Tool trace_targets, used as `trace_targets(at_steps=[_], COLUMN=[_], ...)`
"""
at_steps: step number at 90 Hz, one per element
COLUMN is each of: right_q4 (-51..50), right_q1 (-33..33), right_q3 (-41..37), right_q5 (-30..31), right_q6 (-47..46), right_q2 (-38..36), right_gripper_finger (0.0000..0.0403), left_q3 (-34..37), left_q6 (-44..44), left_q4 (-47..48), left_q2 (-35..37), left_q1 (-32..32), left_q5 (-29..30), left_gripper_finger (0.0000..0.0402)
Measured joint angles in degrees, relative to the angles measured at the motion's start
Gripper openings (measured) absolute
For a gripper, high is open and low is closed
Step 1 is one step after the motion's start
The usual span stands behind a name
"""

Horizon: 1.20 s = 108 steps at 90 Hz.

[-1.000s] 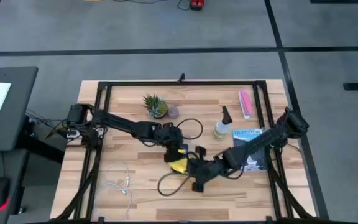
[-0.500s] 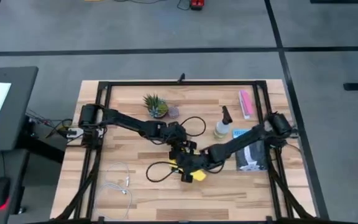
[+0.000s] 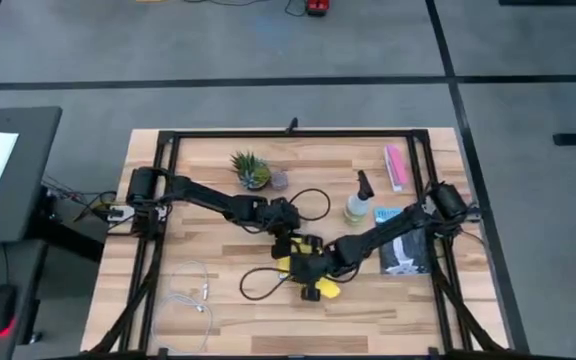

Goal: Apply microfiber cloth
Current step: Wipe the front side of the cellphone using the yellow microfiber cloth

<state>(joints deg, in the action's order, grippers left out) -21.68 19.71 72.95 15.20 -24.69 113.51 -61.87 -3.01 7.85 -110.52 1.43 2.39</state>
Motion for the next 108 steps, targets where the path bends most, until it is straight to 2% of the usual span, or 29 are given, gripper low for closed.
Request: trace_targets(at_steps=[9, 18, 35, 44, 51, 56, 65, 78, 89, 97, 108], right_q4=[-0.92, 2.64, 12.66, 10.3, 5.61, 1.73, -4.83, -6.79, -5.63, -1.54, 6.3], right_q1=[0.01, -0.32, -0.36, -0.24, -0.02, 0.21, 0.58, -0.01, -0.42, -0.08, 0.98], right_q3=[0.0, -0.08, -0.07, -0.07, -0.07, -0.06, 0.02, -0.07, -0.09, -0.17, -0.15], right_q5=[4.25, 3.87, -3.69, -8.2, -9.06, -7.38, -0.83, 4.64, 5.13, 2.59, -3.94], right_q6=[-1.18, -0.7, 2.62, 2.49, 1.13, -0.38, -3.93, -5.31, -5.25, -2.12, 1.58], right_q2=[0.0, 0.08, 0.2, 0.2, 0.2, 0.01, -0.67, -1.18, -1.16, -0.99, -0.74], right_gripper_finger=[0.0, 0.0, 0.0, 0.0, 0.0, 0.0, 0.0, 0.0, 0.0, 0.0, 0.0], left_q3=[0.03, 0.07, 0.15, 0.15, 0.15, 0.15, 0.15, 0.15, 0.17, 0.2, 0.22], left_q6=[0.09, 0.13, 0.15, 0.15, 0.15, 0.15, 0.12, -0.05, -0.11, -0.11, -0.14], left_q4=[0.21, 0.25, -0.91, -0.95, -0.93, -0.93, -0.92, -0.65, -0.57, -0.61, -0.94], left_q2=[-0.04, -0.07, -0.11, -0.14, -0.15, -0.15, -0.2, -0.2, -0.2, -0.2, -0.2], left_q1=[0.26, 0.35, 0.39, 0.39, 0.39, 0.47, 0.51, 0.59, 0.6, 0.71, 0.72], left_q5=[-0.06, -0.82, -1.03, -0.98, -0.96, -0.98, -1.95, -2.79, -4.87, -5.42, -5.41], left_gripper_finger=[0.0219, 0.0219, 0.0219, 0.0219, 0.0219, 0.0218, 0.0218, 0.0218, 0.0218, 0.0219, 0.0219])
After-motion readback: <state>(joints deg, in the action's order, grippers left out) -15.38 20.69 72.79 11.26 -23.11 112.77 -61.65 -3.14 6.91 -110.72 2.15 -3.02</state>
